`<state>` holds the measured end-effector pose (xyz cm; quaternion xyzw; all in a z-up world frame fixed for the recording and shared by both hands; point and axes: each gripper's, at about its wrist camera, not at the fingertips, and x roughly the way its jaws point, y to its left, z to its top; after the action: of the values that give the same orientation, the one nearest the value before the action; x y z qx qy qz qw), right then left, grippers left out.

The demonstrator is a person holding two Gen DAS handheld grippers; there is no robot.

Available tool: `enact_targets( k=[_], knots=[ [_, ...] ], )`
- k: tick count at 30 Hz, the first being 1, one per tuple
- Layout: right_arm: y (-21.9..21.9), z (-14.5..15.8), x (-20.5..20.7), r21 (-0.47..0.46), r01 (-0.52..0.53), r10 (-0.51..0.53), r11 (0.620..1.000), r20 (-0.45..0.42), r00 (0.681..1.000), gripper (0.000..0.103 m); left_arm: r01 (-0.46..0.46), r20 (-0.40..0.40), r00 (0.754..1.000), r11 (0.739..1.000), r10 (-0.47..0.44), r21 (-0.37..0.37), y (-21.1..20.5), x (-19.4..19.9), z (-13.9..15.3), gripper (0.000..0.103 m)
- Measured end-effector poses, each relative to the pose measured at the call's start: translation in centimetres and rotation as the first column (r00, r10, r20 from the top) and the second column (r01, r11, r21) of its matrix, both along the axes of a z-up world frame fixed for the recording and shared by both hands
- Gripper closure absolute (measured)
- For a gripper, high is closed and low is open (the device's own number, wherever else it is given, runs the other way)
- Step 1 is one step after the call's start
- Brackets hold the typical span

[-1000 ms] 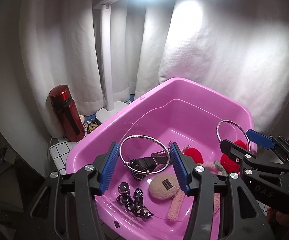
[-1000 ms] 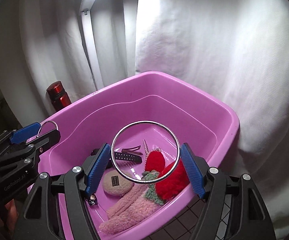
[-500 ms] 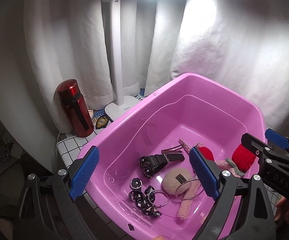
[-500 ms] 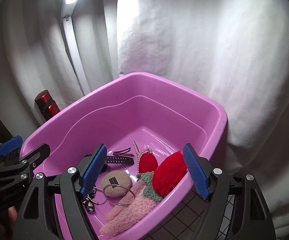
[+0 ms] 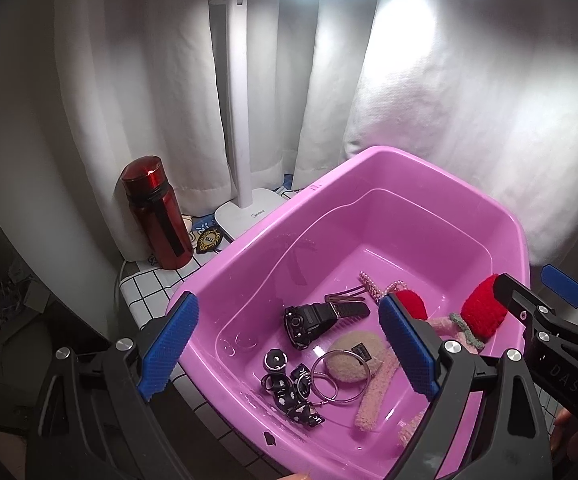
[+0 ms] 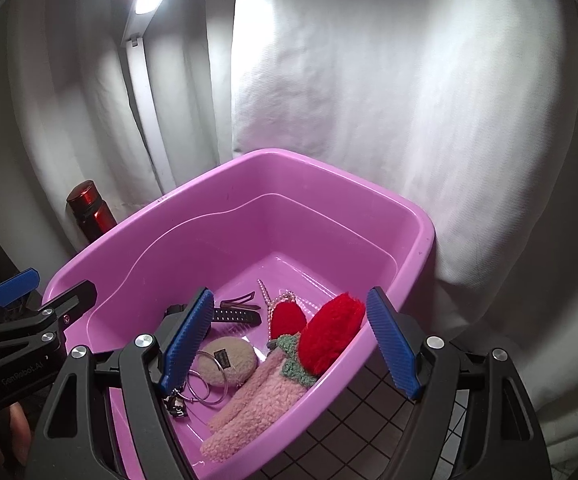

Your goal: Organize jewelry

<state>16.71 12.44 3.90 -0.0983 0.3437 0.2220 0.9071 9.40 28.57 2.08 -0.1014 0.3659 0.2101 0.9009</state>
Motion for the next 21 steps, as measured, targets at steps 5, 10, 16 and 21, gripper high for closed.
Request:
enact_targets(
  k=[5, 10, 16, 21],
  knots=[
    [-0.1, 0.1, -0.4, 0.008, -0.002, 0.002, 1.000, -0.005, 1.000, 0.028, -0.004, 0.008, 1.000, 1.000, 0.004, -0.005, 0.0, -0.4, 0.4, 0.013],
    [-0.3, 0.3, -1.2, 0.012, -0.001, 0.000, 1.000, 0.004, 1.000, 0.028, -0.003, 0.009, 1.000, 1.000, 0.003, 0.008, -0.3, -0.8, 0.7, 0.013],
    [-0.4, 0.4, -1.6, 0.018, 0.001, -0.001, 1.000, 0.003, 1.000, 0.028, 0.000, 0.016, 1.000, 1.000, 0.000, 0.012, -0.6, -1.3, 1.0, 0.013],
    [-0.5, 0.5, -1.9, 0.019, -0.003, 0.003, 1.000, 0.005, 1.000, 0.028, -0.002, 0.014, 1.000, 1.000, 0.002, 0.007, -0.4, -1.6, 1.1, 0.012]
  ],
)
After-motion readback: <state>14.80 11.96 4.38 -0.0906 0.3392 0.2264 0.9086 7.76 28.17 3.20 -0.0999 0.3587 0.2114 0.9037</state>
